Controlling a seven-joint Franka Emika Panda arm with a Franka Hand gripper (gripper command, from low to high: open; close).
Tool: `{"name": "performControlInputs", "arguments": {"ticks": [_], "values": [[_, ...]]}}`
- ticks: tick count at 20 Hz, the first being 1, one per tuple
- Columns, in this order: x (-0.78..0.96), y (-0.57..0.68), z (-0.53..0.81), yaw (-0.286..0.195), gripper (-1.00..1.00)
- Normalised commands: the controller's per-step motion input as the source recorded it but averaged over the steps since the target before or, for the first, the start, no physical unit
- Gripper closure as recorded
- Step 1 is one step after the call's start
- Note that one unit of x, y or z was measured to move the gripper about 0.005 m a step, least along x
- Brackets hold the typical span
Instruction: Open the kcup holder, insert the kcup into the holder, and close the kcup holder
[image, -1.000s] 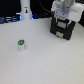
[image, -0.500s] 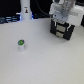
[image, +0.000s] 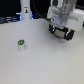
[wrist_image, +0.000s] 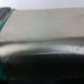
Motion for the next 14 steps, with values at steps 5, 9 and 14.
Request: {"name": "performControlInputs", "arguments": {"ticks": [5, 9, 14], "values": [[0.95, -0.35, 0.15, -0.064, 1.00], [0.93, -0.36, 0.17, -0.070, 1.00], [0.84, -0.27, 0.25, -0.066, 1.00]]}}
